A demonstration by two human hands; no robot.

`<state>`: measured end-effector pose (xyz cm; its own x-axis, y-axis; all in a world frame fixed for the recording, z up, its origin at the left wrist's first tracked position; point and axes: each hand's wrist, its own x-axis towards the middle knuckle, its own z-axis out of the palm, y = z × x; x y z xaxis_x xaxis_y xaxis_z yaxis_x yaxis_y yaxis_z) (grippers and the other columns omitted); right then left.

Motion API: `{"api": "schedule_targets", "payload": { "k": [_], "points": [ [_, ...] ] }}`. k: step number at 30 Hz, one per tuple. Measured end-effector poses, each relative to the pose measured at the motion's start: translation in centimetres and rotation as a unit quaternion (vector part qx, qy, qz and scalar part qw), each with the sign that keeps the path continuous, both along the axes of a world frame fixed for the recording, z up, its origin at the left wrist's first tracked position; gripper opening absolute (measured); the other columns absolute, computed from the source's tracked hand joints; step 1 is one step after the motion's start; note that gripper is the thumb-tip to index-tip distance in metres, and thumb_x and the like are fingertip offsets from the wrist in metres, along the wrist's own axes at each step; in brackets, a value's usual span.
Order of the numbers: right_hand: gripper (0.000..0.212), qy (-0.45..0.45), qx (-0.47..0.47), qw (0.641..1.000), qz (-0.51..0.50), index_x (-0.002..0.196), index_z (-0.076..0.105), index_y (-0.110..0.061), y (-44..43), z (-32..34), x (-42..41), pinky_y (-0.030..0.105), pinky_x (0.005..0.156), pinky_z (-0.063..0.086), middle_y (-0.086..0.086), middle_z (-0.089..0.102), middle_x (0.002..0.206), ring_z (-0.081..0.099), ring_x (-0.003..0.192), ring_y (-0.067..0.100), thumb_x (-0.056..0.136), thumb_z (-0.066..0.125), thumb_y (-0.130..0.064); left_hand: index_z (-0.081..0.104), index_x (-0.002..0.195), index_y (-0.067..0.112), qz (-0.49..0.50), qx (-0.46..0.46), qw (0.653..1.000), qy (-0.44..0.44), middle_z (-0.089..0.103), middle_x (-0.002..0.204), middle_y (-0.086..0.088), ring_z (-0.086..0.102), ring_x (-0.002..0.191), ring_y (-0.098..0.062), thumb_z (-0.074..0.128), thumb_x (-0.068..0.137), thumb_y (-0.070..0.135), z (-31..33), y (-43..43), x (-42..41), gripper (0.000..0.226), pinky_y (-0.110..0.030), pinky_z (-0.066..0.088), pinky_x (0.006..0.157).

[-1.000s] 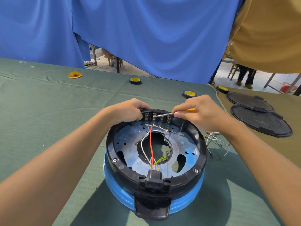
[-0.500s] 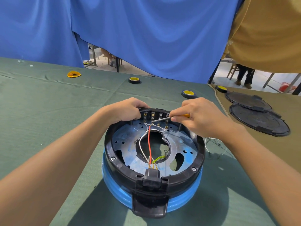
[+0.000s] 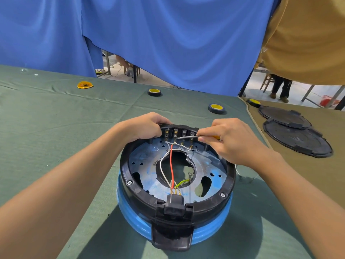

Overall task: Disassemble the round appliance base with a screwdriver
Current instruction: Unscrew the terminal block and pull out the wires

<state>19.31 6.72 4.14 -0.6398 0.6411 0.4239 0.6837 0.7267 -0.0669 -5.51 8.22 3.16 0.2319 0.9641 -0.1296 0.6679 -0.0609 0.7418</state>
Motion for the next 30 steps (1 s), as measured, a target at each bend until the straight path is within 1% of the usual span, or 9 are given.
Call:
{"api": "schedule_targets", "payload": {
  "k": [6, 9, 10, 14, 18, 22, 24, 28, 30],
  "points": [
    [0.018, 0.008, -0.005, 1.0, 0.002, 0.103, 0.074, -0.032, 0.0, 0.0, -0.4, 0.03, 0.054, 0.04, -0.003, 0.058, 0.07, 0.047, 0.064, 0.017, 0.092, 0.06, -0.034, 0.069, 0.107, 0.021, 0.0, 0.01, 1.0, -0.007, 0.07, 0.102, -0.015, 0.065, 0.082, -0.022, 0.038, 0.076, -0.016, -0.2, -0.1, -0.1, 0.057, -0.027, 0.051, 0.056],
    [0.014, 0.027, -0.051, 0.998, 0.025, 0.095, 0.077, -0.018, 0.4, 0.3, -0.6, 0.031, 0.06, 0.042, 0.007, 0.064, 0.066, 0.051, 0.063, 0.019, 0.09, 0.065, -0.025, 0.069, 0.109, 0.019, -0.001, 0.015, 1.0, -0.007, 0.069, 0.102, -0.016, 0.063, 0.08, -0.021, 0.037, 0.076, -0.016, -0.2, -0.1, 0.0, 0.057, -0.028, 0.051, 0.057],
    [0.013, 0.042, -0.078, 0.996, 0.032, 0.093, 0.078, -0.014, 0.5, 0.5, -0.6, 0.026, 0.062, 0.04, 0.008, 0.066, 0.066, 0.052, 0.064, 0.019, 0.089, 0.067, -0.021, 0.069, 0.109, 0.018, 0.0, 0.015, 1.0, -0.006, 0.069, 0.102, -0.016, 0.063, 0.081, -0.021, 0.037, 0.076, -0.016, -0.2, -0.1, 0.0, 0.057, -0.028, 0.051, 0.057],
    [0.012, 0.083, -0.202, 0.975, 0.026, 0.094, 0.079, -0.018, 1.1, 1.4, -0.3, 0.011, 0.062, 0.041, -0.015, 0.068, 0.071, 0.06, 0.071, -0.001, 0.086, 0.071, -0.019, 0.069, 0.107, 0.02, 0.0, 0.01, 1.0, -0.003, 0.07, 0.1, -0.013, 0.064, 0.08, -0.02, 0.038, 0.076, -0.015, -0.2, 0.0, -0.1, 0.056, -0.025, 0.049, 0.055],
    [0.012, 0.047, -0.178, 0.983, 0.024, 0.096, 0.078, -0.022, 1.1, 1.2, -0.3, 0.005, 0.063, 0.035, -0.019, 0.06, 0.07, 0.054, 0.071, -0.008, 0.086, 0.071, -0.024, 0.069, 0.098, 0.027, 0.0, 0.008, 1.0, -0.005, 0.07, 0.094, -0.011, 0.064, 0.076, -0.019, 0.039, 0.075, -0.015, -0.2, 0.1, -0.2, 0.057, -0.025, 0.049, 0.056],
    [0.014, 0.033, -0.145, 0.989, 0.009, 0.098, 0.077, -0.024, 0.8, 1.1, -0.2, 0.013, 0.064, 0.036, -0.018, 0.062, 0.074, 0.055, 0.073, -0.001, 0.088, 0.068, -0.028, 0.069, 0.101, 0.025, 0.001, 0.009, 1.0, -0.005, 0.07, 0.093, -0.008, 0.064, 0.076, -0.018, 0.039, 0.075, -0.015, -0.3, 0.1, -0.2, 0.056, -0.024, 0.048, 0.055],
    [0.015, 0.03, -0.133, 0.991, 0.01, 0.098, 0.077, -0.025, 0.5, 1.2, -0.2, 0.012, 0.062, 0.037, -0.011, 0.068, 0.077, 0.056, 0.075, 0.002, 0.089, 0.066, -0.03, 0.069, 0.103, 0.024, 0.0, 0.007, 1.0, -0.006, 0.07, 0.092, -0.007, 0.064, 0.075, -0.017, 0.039, 0.075, -0.015, -0.3, 0.2, -0.2, 0.056, -0.023, 0.048, 0.054],
    [0.017, -0.016, -0.082, 0.997, 0.006, 0.098, 0.076, -0.026, -0.1, 1.0, -0.6, 0.036, 0.067, 0.046, 0.003, 0.068, 0.078, 0.054, 0.072, 0.015, 0.092, 0.061, -0.032, 0.068, 0.103, 0.025, 0.001, 0.005, 1.0, -0.003, 0.069, 0.092, -0.007, 0.064, 0.077, -0.018, 0.04, 0.075, -0.015, -0.2, 0.1, -0.2, 0.056, -0.023, 0.047, 0.053],
    [0.017, -0.029, -0.081, 0.996, 0.009, 0.097, 0.076, -0.027, -0.2, 1.0, -0.7, 0.039, 0.065, 0.046, 0.003, 0.064, 0.077, 0.052, 0.072, 0.015, 0.092, 0.06, -0.033, 0.068, 0.105, 0.024, 0.0, 0.005, 1.0, -0.001, 0.069, 0.094, -0.008, 0.065, 0.08, -0.02, 0.04, 0.076, -0.014, -0.2, 0.1, -0.1, 0.055, -0.024, 0.048, 0.055]
  ]
}}
